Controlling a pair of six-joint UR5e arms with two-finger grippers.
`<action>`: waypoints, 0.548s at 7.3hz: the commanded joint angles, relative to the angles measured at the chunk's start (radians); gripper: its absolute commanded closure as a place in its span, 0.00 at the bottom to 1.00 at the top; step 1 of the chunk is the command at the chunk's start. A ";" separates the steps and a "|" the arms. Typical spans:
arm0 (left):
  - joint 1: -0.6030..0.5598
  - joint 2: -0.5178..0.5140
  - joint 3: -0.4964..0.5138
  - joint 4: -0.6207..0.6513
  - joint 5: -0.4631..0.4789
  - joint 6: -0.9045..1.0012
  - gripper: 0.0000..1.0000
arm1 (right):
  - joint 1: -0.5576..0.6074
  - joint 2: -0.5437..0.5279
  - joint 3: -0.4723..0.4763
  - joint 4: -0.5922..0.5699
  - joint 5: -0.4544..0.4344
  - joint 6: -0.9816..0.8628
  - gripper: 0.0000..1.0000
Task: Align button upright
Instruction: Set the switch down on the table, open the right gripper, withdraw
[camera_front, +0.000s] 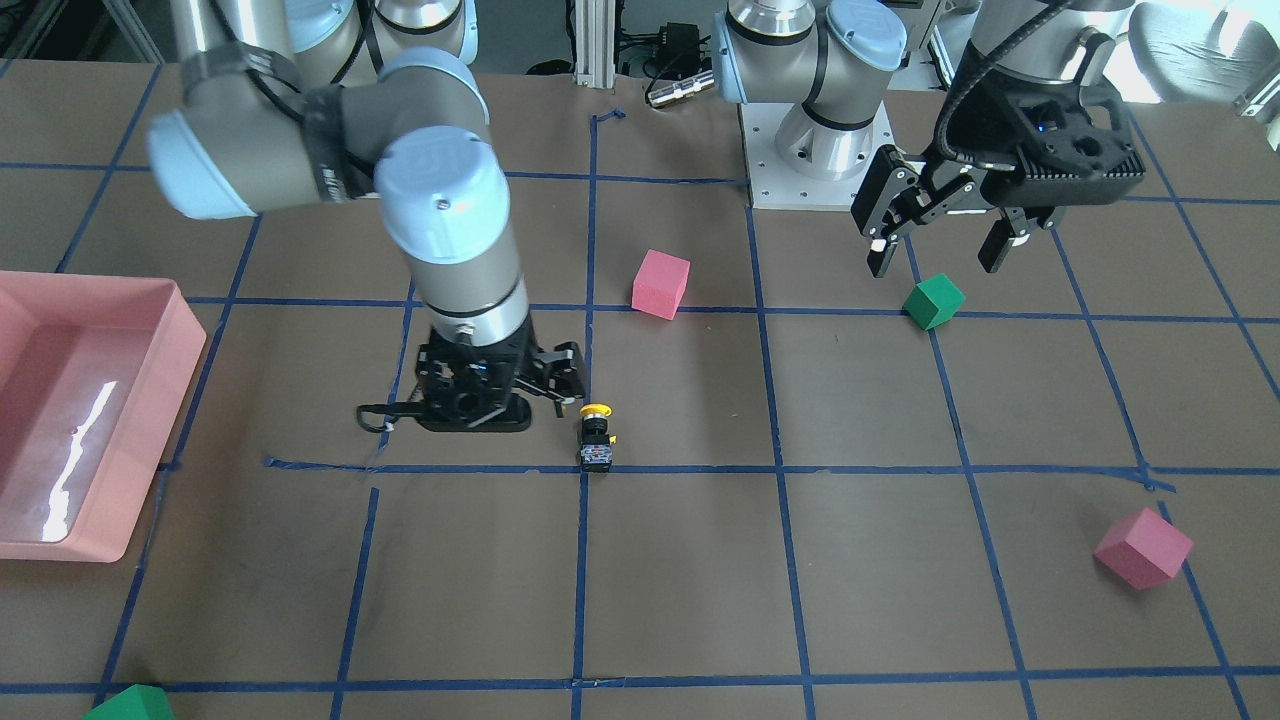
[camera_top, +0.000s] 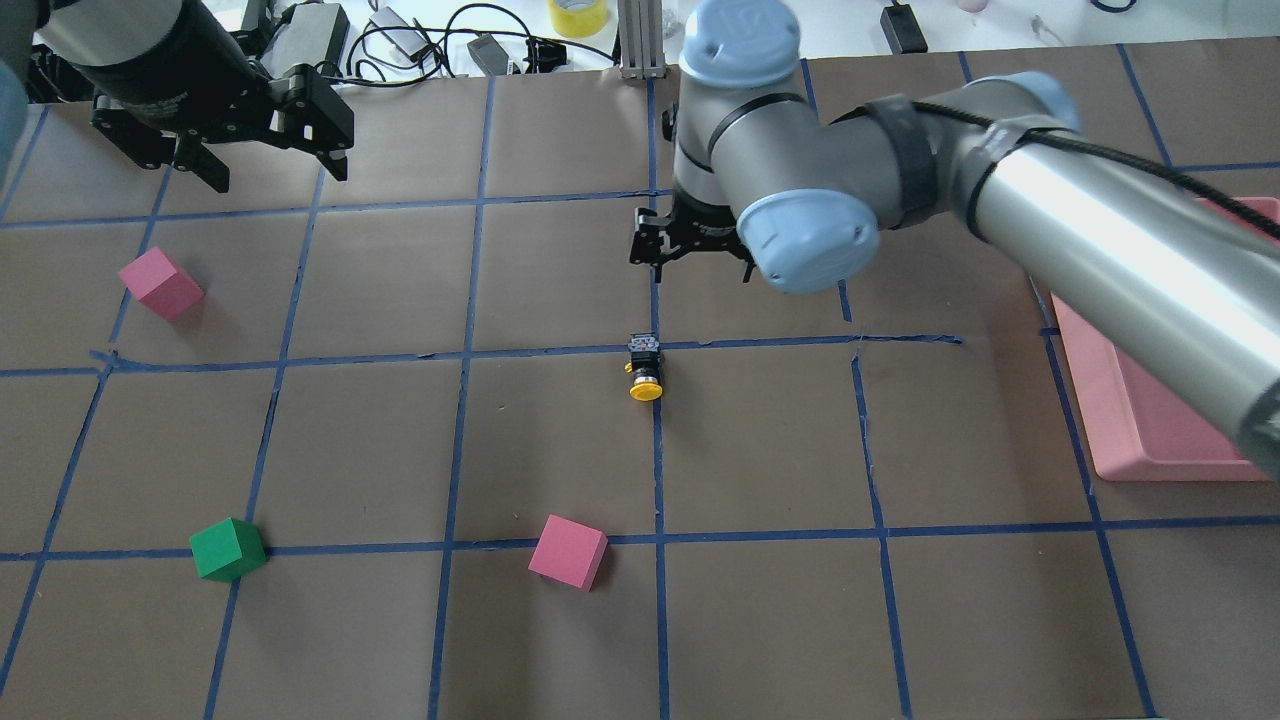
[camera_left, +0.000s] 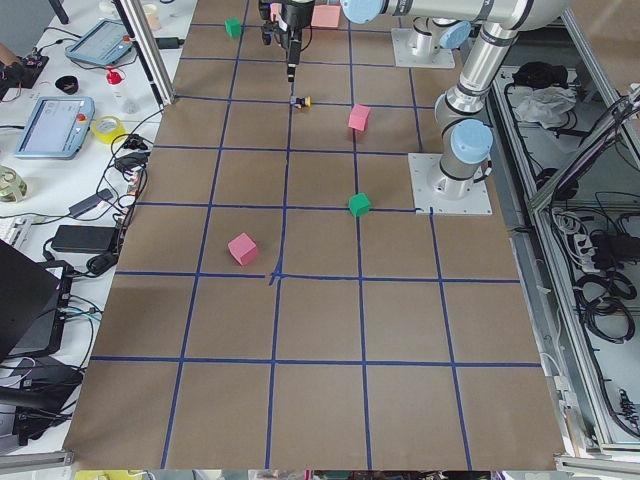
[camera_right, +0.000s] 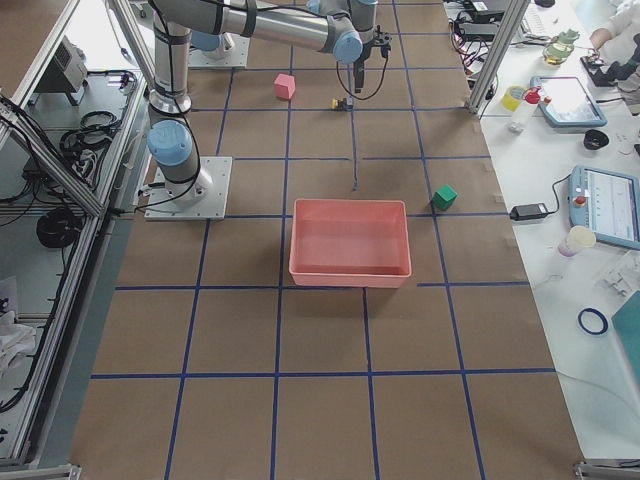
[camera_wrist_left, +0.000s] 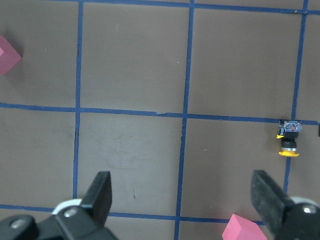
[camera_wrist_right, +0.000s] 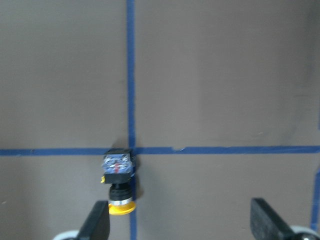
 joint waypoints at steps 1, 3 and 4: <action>-0.003 -0.015 0.000 0.008 0.000 -0.016 0.00 | -0.155 -0.187 0.006 0.204 0.014 -0.165 0.00; -0.028 -0.038 -0.039 0.021 -0.005 -0.018 0.00 | -0.167 -0.277 0.006 0.284 0.014 -0.181 0.00; -0.057 -0.041 -0.096 0.125 -0.002 -0.019 0.00 | -0.167 -0.286 0.006 0.283 0.028 -0.181 0.00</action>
